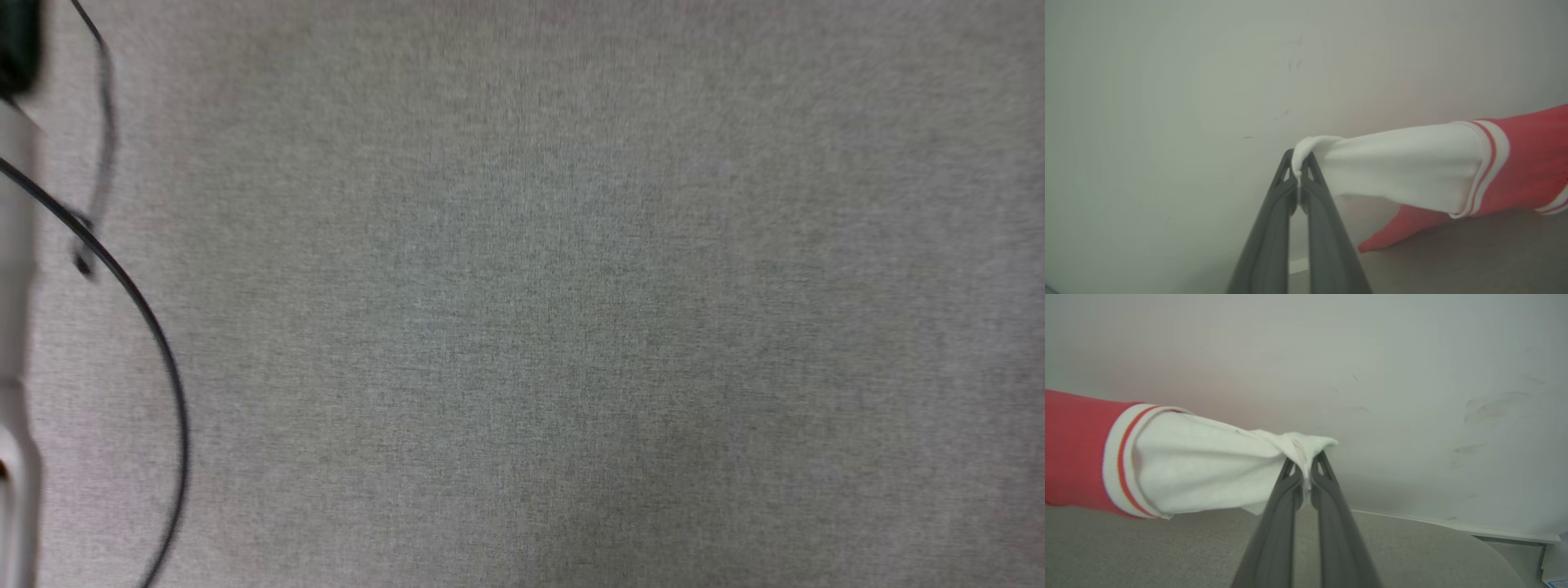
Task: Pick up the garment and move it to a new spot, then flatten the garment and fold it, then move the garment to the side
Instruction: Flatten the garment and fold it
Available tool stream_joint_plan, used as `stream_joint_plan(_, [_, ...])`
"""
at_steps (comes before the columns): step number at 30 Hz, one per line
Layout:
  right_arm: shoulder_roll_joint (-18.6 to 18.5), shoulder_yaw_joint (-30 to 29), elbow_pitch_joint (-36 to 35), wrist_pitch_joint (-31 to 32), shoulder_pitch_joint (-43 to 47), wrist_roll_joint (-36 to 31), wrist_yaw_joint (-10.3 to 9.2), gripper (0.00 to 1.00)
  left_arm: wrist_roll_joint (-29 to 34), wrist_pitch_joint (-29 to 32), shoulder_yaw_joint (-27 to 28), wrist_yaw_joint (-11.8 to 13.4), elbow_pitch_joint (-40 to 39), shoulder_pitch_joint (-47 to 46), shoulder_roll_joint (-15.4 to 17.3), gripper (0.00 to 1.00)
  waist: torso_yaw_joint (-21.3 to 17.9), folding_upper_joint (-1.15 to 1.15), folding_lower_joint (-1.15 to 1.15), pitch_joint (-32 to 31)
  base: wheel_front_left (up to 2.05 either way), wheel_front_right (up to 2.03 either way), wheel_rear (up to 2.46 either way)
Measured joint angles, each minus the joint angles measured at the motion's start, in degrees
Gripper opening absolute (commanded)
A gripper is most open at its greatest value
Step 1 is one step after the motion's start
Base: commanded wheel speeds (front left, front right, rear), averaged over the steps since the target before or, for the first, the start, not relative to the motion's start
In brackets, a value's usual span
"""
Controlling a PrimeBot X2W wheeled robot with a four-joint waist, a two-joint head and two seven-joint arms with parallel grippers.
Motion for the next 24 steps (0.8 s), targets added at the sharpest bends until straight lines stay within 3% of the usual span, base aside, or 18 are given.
stream_joint_plan(9, [-0.3,1.6,1.7,0.9,17.5,6.3,0.01,0.0,-3.3,0.4,-1.5,0.5,-0.8,21.4,-1.6,0.0,-0.3,0.0,-0.02,-8.6,0.0,0.0,0.0])
stream_joint_plan(18, [-1.2,2.4,-0.5,9.5,34.3,13.4,0.02,0.0,-7.7,9.8,-2.4,1.5,-5.9,41.1,0.5,0.0,-0.6,0.0,-0.02,-18.4,0.0,0.0,0.0])
stream_joint_plan(24, [-1.8,-0.7,-3.5,16.8,43.3,17.5,0.02,0.0,-10.8,17.5,-2.8,2.9,-13.1,51.4,2.3,0.0,-0.5,0.0,-0.03,-23.5,0.0,0.0,0.0])
